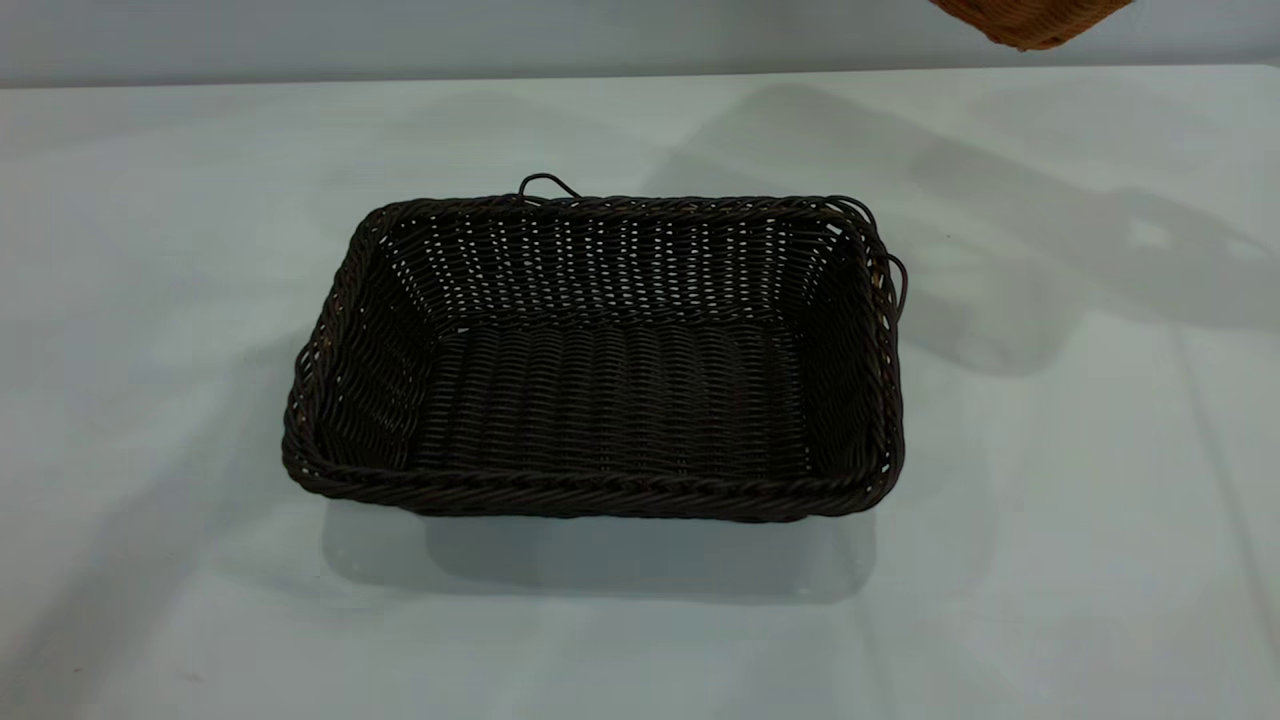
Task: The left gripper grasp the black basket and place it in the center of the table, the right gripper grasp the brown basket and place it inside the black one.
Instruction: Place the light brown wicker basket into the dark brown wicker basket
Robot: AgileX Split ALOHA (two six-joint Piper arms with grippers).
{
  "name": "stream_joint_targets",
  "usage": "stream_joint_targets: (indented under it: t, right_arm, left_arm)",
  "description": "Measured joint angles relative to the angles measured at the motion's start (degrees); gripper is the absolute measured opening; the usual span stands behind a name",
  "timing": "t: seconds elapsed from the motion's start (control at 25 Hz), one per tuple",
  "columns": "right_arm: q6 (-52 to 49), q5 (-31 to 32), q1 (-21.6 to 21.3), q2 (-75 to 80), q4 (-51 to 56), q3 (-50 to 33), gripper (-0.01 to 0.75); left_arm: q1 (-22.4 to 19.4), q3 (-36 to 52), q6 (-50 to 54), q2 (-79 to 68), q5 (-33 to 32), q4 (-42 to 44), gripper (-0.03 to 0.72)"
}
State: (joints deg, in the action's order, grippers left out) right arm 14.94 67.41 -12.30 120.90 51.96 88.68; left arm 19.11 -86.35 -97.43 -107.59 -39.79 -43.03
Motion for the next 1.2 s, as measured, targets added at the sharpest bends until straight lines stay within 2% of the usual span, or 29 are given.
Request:
stream_joint_targets:
  t: [0.08, 0.32, 0.48, 0.88, 1.2]
  right_arm:
    - [-0.3, -0.1, 3.3, 0.0, -3.8, 0.0, 0.069]
    - [-0.3, 0.6, 17.6, 0.0, -15.9, 0.0, 0.069]
    - [-0.7, 0.9, 23.3, 0.0, -20.0, 0.0, 0.069]
    - [-4.3, 1.0, 29.7, 5.9, -19.2, 0.0, 0.069]
    - [-5.9, 0.0, 29.9, 9.8, -19.1, 0.0, 0.073]
  left_arm:
    - [-1.3, 0.1, 2.4, 5.1, -1.7, 0.7, 0.472]
    - [-4.0, 0.1, 4.3, 17.2, -2.9, 0.9, 0.472]
    - [-4.1, 0.1, 4.3, 20.8, -3.1, 1.0, 0.472]
    - [-4.1, 0.1, 4.3, 22.6, -3.5, 1.0, 0.472]
    - [-4.1, 0.1, 4.3, 22.6, -4.6, 1.0, 0.472]
